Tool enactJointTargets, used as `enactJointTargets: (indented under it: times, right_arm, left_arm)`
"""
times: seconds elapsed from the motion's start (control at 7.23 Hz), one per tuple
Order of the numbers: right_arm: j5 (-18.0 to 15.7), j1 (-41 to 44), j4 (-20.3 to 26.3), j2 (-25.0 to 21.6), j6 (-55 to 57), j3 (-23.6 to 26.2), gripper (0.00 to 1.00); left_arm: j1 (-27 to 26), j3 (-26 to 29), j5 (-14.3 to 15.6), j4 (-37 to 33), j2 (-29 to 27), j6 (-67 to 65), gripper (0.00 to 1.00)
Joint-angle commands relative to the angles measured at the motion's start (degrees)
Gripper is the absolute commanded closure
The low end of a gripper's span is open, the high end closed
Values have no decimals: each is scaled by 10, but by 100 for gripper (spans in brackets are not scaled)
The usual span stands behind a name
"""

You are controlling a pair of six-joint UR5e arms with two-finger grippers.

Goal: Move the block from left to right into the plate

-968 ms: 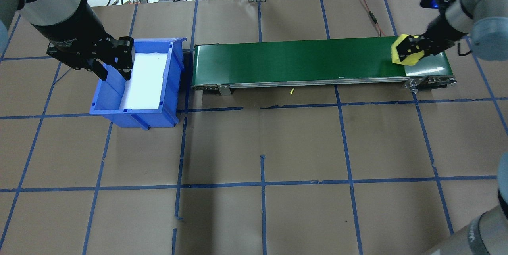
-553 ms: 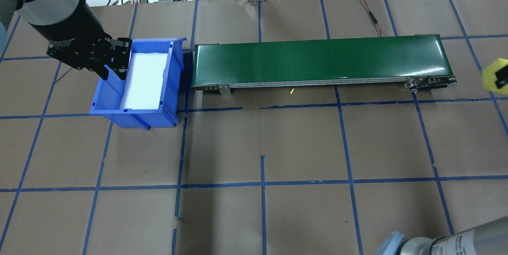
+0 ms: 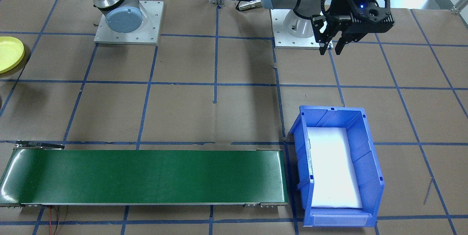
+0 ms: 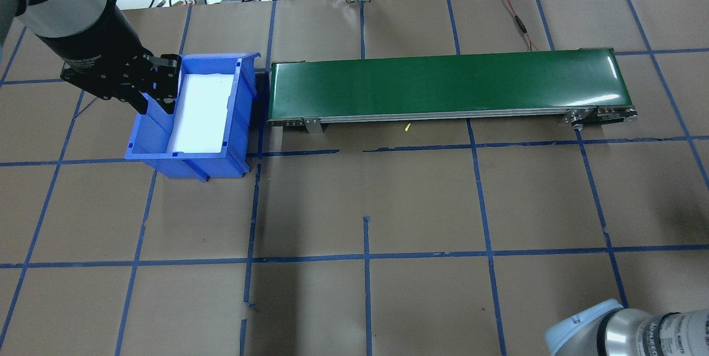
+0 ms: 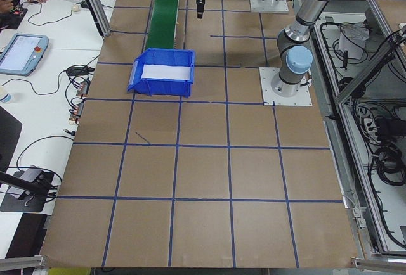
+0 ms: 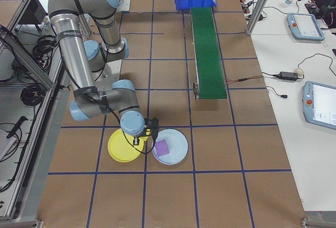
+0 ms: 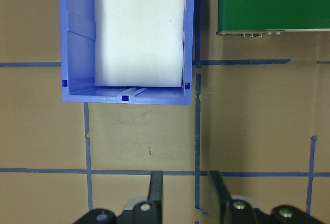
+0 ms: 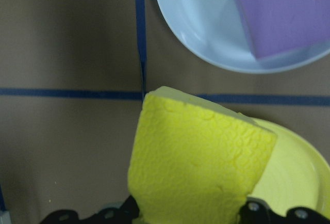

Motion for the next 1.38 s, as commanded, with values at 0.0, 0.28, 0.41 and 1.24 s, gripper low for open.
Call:
enactJointTargets:
  times: [0.0,0.28,0.41,1.24]
  right_arm:
    - [-25,-72,-54,15,-67,39,48]
    - [-22,-72,-84,26,-72,44,12]
    - [-22,-72,-84,26,-72,45,12]
    - [-17,55,105,-60,-63,-107,0]
  left_arm:
    - [0,0,1,-1,0,1,18]
    - [2,0,1,-2,0,-1,2]
    - [4,0,1,-4,0,-1,0]
    - [4,0,-2,-26,0,-3,0]
